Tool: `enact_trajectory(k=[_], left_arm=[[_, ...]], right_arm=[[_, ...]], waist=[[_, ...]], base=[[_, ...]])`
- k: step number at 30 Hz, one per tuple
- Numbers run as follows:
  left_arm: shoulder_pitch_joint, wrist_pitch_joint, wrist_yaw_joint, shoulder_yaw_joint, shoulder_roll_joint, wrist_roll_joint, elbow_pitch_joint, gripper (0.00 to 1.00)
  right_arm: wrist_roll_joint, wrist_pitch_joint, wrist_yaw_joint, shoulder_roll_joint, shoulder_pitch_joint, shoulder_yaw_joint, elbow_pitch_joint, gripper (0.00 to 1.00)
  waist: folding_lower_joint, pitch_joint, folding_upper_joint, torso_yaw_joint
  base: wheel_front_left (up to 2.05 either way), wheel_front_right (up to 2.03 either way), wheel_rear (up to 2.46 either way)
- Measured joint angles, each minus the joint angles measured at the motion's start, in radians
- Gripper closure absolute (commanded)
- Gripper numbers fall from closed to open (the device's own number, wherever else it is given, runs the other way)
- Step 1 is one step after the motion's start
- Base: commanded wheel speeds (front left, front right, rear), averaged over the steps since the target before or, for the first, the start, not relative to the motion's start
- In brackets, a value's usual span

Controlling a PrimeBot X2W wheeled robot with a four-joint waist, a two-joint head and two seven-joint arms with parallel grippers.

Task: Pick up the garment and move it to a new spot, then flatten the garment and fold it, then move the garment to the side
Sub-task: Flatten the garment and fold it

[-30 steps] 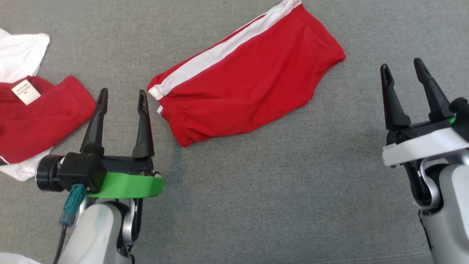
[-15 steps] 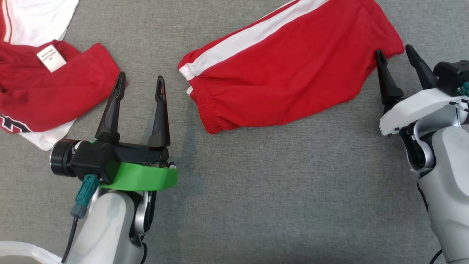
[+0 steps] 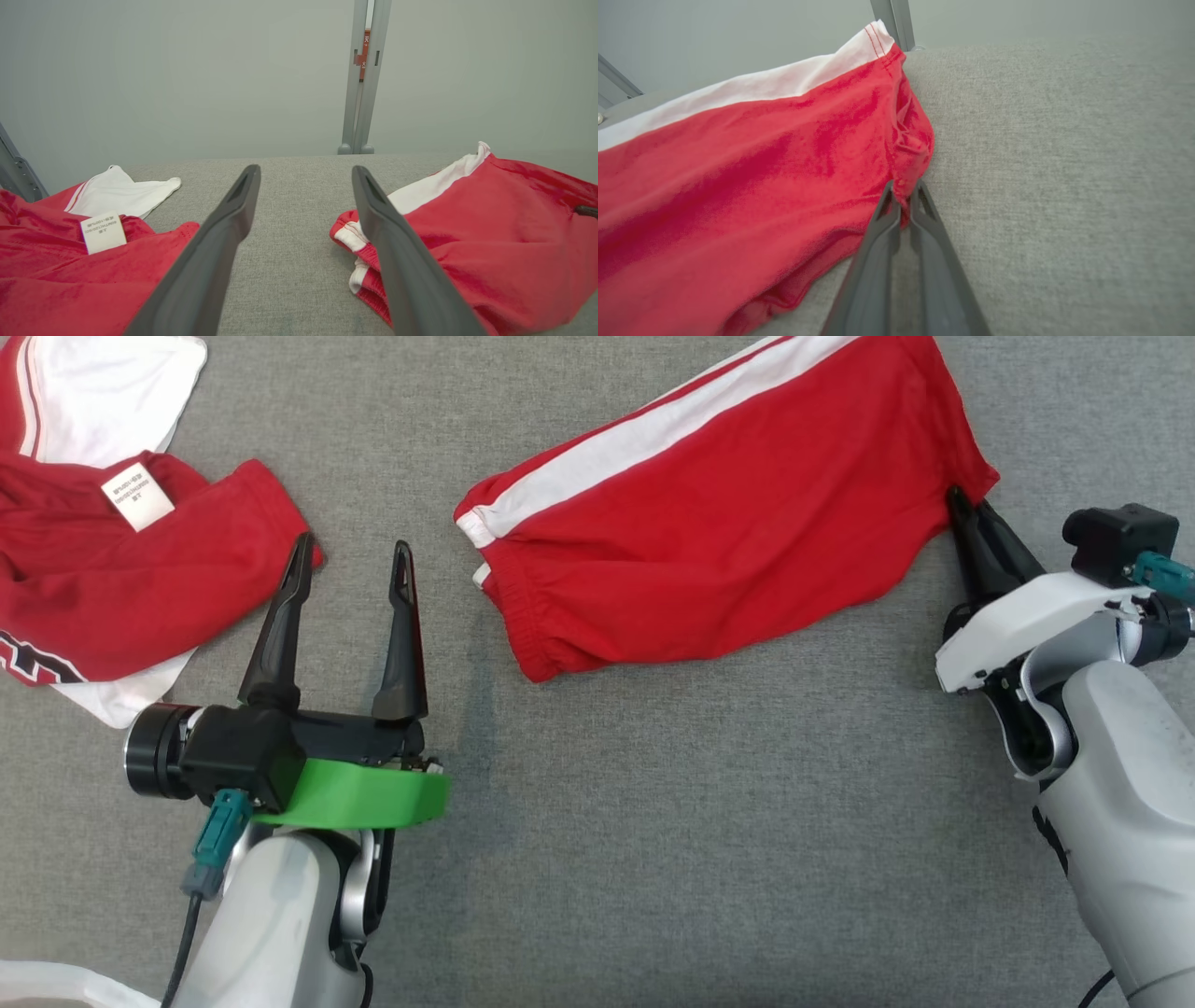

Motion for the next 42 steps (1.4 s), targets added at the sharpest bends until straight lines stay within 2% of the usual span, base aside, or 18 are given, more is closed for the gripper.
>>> enact_trajectory(k=[7, 15, 21, 26, 30, 33, 38, 42], left_arm=[[0.020, 0.000, -0.007, 0.009, -0.003, 0.002, 0.014, 0.00], [0.060, -0.002, -0.004, 0.017, 0.000, 0.005, 0.017, 0.00], [0.070, -0.002, -0.004, 0.010, 0.002, 0.003, 0.023, 0.00], [0.070, -0.002, -0.005, 0.001, 0.002, 0.003, 0.026, 0.00], [0.070, -0.002, -0.005, -0.003, 0.002, 0.001, 0.031, 0.00], [0.070, -0.002, -0.005, -0.006, 0.001, -0.003, 0.033, 0.00], [0.067, -0.002, -0.006, -0.013, -0.007, -0.006, 0.042, 0.00], [0.049, -0.002, -0.005, -0.021, -0.023, -0.009, 0.047, 0.00]], right_arm=[[0.032, -0.100, 0.000, -0.016, 0.135, -0.002, -0.056, 1.00], [0.019, -0.120, 0.000, 0.031, 0.387, -0.134, -0.239, 1.00], [-0.019, -0.061, 0.000, 0.058, 0.463, -0.203, -0.345, 1.00], [-0.076, 0.010, 0.000, 0.053, 0.471, -0.198, -0.430, 1.00], [-0.139, 0.065, -0.001, 0.043, 0.411, -0.126, -0.508, 1.00], [-0.165, 0.110, -0.001, 0.053, 0.355, -0.026, -0.553, 1.00], [-0.152, 0.149, -0.001, 0.088, 0.274, 0.161, -0.578, 1.00], [-0.119, 0.176, -0.001, 0.097, 0.275, 0.298, -0.567, 1.00]], waist=[[0.0000, -0.040, 0.0000, -0.016], [0.0000, -0.082, 0.0000, -0.053], [0.0000, -0.111, 0.0000, -0.075], [0.0000, -0.127, 0.0000, -0.077], [0.0000, -0.135, 0.0000, -0.071], [0.0000, -0.139, 0.0000, -0.064], [0.0000, -0.140, -0.0001, -0.042], [0.0000, -0.135, 0.0000, -0.020]], base=[[0.00, 0.00, 0.00], [0.00, 0.00, 0.00], [0.00, 0.00, 0.00], [0.00, 0.00, 0.00], [0.00, 0.00, 0.00], [0.00, 0.00, 0.00], [0.00, 0.00, 0.00], [0.00, 0.00, 0.00]])
